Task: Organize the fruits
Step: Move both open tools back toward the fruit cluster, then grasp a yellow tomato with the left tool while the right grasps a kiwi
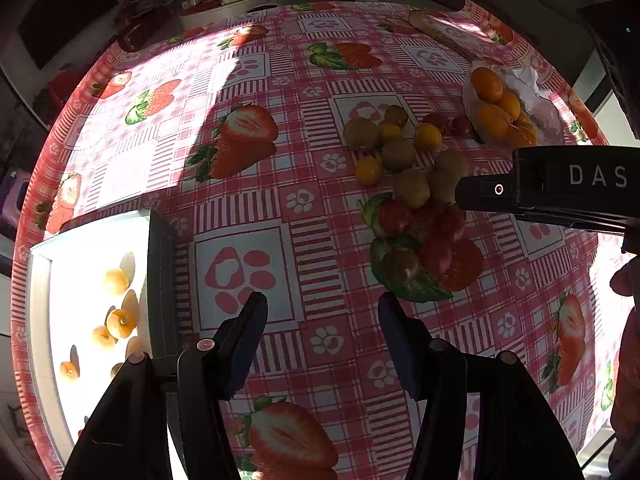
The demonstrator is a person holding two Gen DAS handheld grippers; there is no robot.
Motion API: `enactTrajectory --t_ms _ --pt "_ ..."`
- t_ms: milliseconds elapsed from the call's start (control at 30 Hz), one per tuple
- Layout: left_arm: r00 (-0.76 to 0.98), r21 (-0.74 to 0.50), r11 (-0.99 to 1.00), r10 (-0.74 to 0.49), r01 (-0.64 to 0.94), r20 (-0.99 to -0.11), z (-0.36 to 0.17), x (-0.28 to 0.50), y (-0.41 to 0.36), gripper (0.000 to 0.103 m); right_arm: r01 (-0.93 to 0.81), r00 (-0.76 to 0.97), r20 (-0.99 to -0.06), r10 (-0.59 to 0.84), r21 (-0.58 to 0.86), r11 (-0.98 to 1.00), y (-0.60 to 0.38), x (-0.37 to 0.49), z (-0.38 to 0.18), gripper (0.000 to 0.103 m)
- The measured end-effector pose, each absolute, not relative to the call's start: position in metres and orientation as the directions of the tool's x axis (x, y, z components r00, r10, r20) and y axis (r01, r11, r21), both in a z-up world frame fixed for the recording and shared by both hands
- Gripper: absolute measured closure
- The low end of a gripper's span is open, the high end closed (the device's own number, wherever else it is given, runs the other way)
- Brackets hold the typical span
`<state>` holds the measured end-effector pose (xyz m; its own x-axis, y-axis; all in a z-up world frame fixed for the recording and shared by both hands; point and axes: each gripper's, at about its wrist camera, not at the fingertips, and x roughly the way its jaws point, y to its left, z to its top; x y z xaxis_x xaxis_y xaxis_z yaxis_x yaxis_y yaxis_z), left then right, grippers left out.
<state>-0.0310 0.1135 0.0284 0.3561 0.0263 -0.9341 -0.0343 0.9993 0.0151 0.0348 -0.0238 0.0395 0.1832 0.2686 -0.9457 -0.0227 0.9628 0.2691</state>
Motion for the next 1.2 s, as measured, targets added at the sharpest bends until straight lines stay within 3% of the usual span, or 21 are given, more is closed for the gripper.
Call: enactTrajectory --t_ms 400,667,800,867,1033,1067,1200 --pt "0.396 0.003 1.0 -0.006 0.023 -0.918 0.026 -0.017 0.1 0.044 -0.026 0.174 -0.939 0.296 0.296 0.955 -0.02 0.066 0.021 0.042" --pt "0.388 -0.017 0.998 -0.041 0.065 -0.921 0.028 -0.028 0.095 0.044 0.02 0.182 -0.927 0.327 0.336 0.942 -0.027 0.078 0.018 0.06" --pt "0.378 -0.018 0.997 -0.045 0.074 -0.925 0.021 -0.023 0.089 0.044 -0.012 0.188 -0.933 0.306 0.309 0.951 -0.022 0.079 0.019 0.063" --pt "0.371 -0.027 0.997 -0.05 0.068 -0.927 0.016 -0.02 0.088 0.044 -0.035 0.189 -0.94 0.285 0.284 0.958 -0.018 0.079 0.019 0.074" --pt "0.371 -0.009 0.997 -0.036 0.074 -0.928 0.008 -0.015 0.085 0.044 -0.017 0.19 -0.933 0.306 0.309 0.951 -0.027 0.075 0.019 0.075" --pt "0.375 -0.011 0.997 -0.037 0.072 -0.926 0.008 -0.015 0.085 0.046 -0.014 0.191 -0.932 0.307 0.31 0.951 -0.029 0.073 0.019 0.075" --pt "0.381 -0.017 0.997 -0.043 0.069 -0.924 0.011 -0.012 0.087 0.079 -0.012 0.193 -0.929 0.317 0.32 0.947 -0.037 0.062 0.023 0.075"
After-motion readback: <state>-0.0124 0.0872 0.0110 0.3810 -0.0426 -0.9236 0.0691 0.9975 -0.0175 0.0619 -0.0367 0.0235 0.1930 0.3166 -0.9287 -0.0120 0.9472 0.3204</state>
